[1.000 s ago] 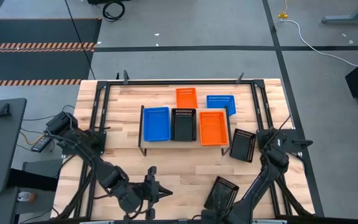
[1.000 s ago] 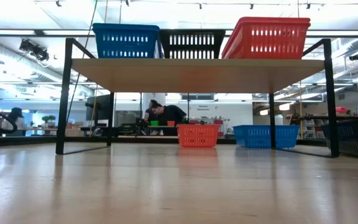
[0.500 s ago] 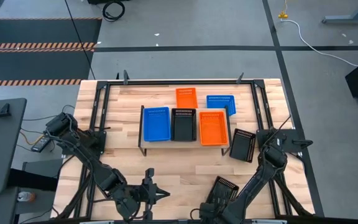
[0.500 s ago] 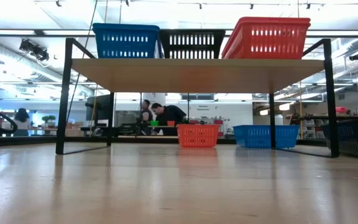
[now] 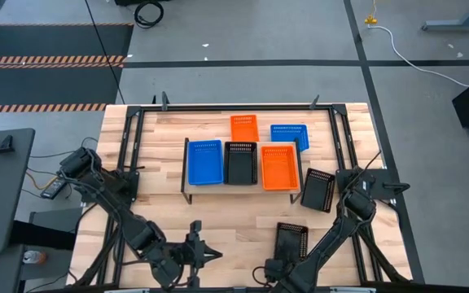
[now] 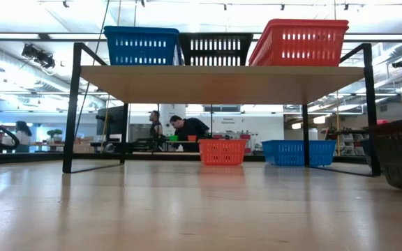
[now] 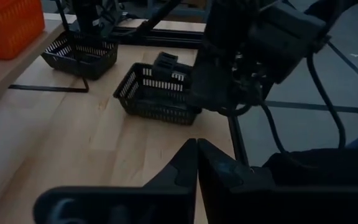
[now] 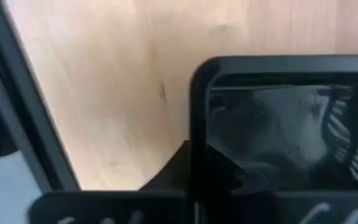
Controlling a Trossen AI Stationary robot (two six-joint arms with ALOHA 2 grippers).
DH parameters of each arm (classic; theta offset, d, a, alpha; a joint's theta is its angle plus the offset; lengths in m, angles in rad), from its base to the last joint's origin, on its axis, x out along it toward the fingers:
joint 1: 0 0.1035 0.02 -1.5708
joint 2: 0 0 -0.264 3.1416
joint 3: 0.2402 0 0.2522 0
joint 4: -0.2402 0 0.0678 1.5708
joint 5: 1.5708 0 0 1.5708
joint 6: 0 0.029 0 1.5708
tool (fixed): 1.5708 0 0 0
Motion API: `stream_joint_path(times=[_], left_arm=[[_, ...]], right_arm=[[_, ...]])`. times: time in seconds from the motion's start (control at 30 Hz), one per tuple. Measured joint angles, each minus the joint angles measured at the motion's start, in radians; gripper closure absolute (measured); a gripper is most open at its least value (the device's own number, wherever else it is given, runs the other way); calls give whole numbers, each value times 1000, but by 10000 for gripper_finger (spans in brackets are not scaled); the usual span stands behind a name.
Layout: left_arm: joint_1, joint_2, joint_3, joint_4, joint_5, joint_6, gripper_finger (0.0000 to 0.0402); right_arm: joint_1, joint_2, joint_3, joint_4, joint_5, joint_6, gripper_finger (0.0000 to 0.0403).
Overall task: Stack baskets on shelf by color
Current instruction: Stack the bottom black basket on the black basket on the shelf
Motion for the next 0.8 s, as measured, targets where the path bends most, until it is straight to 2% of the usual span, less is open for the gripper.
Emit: stream_joint_path(times=[0.13,0.3,0.47,0.57,0.7,0.8], left_arm=[[-7,0,0,5,7,-1,389],[-11,0,0,5,11,0,383],[-10,-1,0,8,11,4,385],[-10,-1,0,8,11,4,389],[-10,-1,0,16,11,6,386],[-10,-1,0,18,11,6,382]], right_arm=[[-1,1,36,-36,-13,-32,388],[-8,1,180,-174,26,-43,395],[-8,1,396,-273,154,-113,396],[-19,1,530,-307,265,-214,397],[-66,-73,502,-221,386,-446,397],[-129,-113,511,-227,440,-543,397]])
